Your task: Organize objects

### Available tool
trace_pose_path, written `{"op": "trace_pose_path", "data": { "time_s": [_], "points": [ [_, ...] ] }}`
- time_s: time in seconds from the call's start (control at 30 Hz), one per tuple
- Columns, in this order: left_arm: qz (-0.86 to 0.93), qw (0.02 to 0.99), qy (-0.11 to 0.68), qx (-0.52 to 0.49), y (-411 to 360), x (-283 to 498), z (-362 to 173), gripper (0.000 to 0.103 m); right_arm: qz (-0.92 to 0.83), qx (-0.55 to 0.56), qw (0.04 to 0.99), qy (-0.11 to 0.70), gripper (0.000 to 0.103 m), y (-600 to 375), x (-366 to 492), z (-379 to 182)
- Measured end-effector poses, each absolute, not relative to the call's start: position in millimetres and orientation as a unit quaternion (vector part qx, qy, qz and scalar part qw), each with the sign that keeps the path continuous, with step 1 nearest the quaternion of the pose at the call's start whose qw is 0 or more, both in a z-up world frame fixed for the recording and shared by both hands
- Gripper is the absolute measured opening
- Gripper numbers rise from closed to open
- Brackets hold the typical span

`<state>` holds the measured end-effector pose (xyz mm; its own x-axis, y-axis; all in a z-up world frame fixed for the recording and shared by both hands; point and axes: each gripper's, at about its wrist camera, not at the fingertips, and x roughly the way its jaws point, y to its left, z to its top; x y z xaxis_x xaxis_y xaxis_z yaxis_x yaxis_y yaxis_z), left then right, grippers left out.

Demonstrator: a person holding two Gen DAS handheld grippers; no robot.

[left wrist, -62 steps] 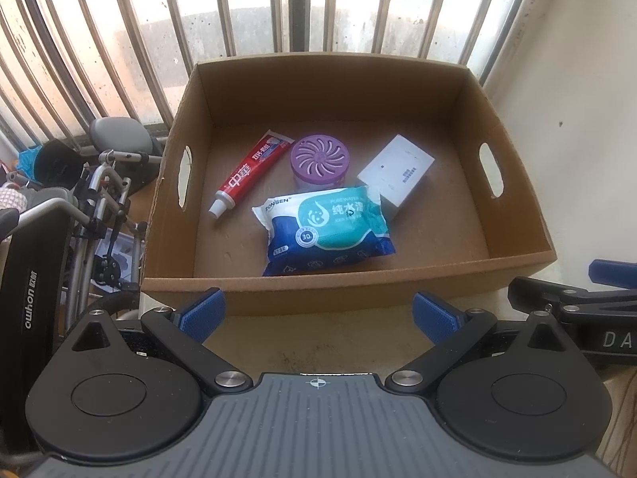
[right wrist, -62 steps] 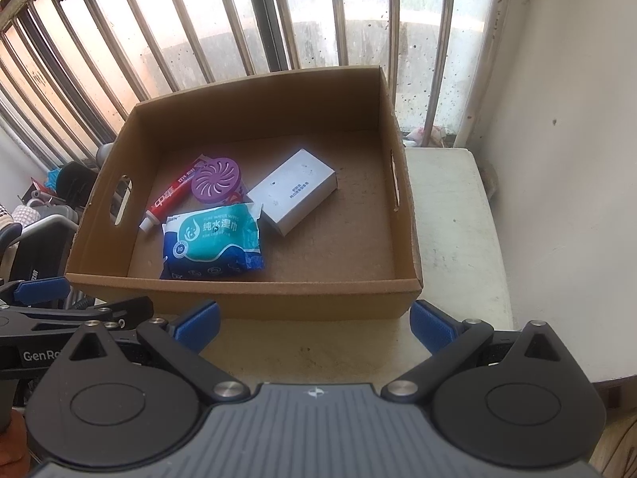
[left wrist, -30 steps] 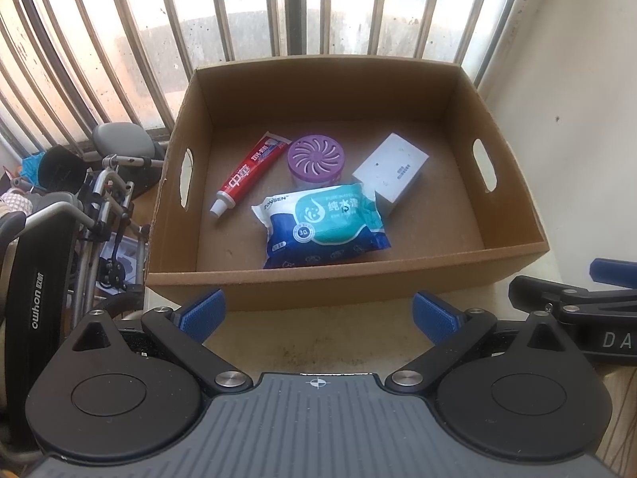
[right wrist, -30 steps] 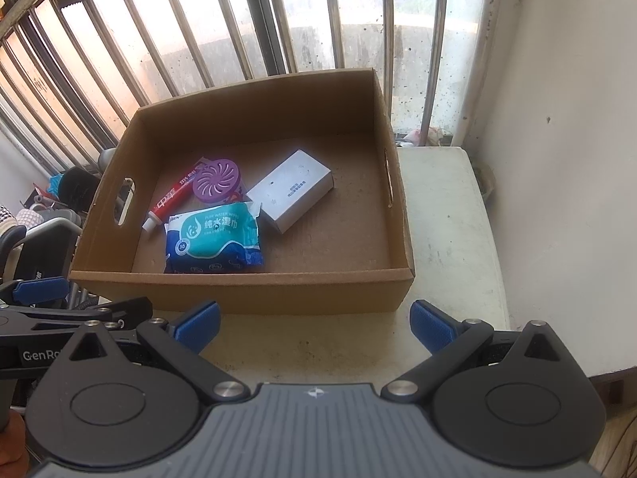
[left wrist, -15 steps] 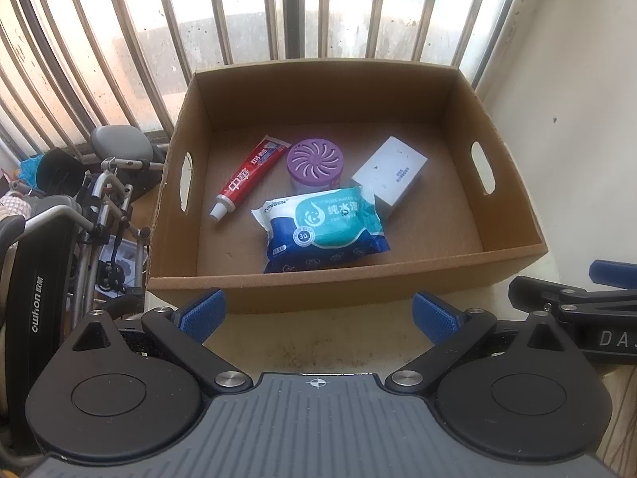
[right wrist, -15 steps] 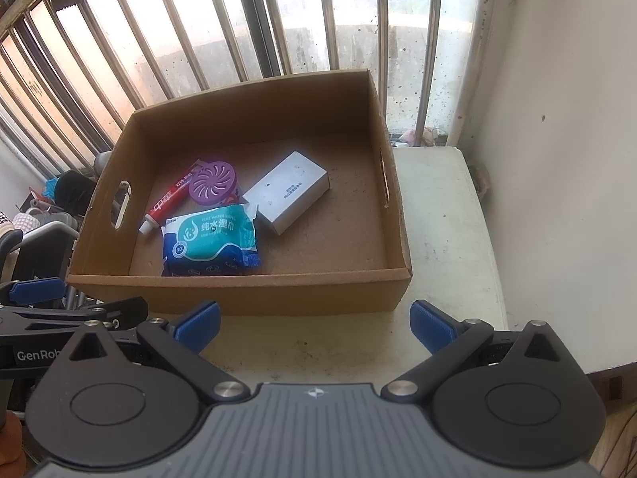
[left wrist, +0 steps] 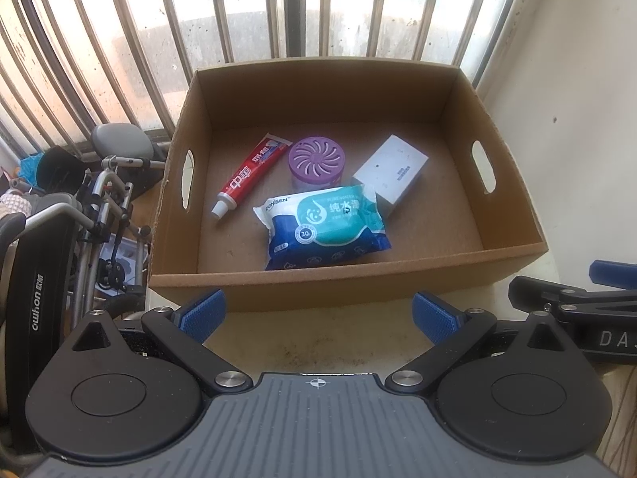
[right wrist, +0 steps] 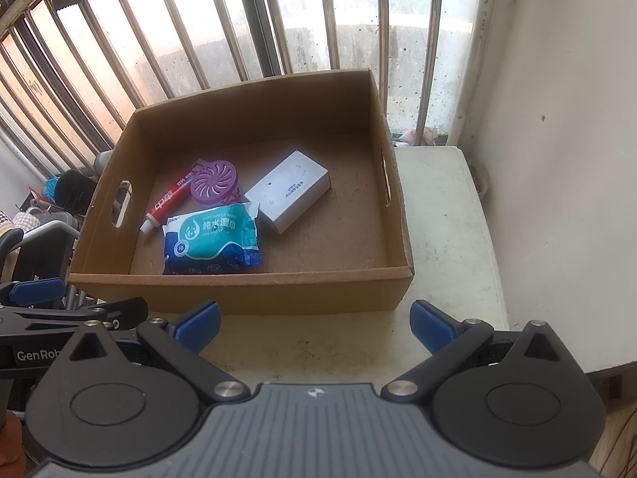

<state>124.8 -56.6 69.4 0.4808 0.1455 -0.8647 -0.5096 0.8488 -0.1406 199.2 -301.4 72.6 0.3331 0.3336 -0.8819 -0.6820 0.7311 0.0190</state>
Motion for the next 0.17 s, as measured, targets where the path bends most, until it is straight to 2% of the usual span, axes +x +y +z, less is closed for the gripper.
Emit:
{"op": "trace_pose_path", "data": {
  "time_s": [0.17],
  "points": [
    [0.196,0.837,0.473,-0.194,-56.7,123.3,68.8,0.101,0.319,-0.181,0.796,0.482,0.103,-301.4,198.5,72.4]
  ]
}}
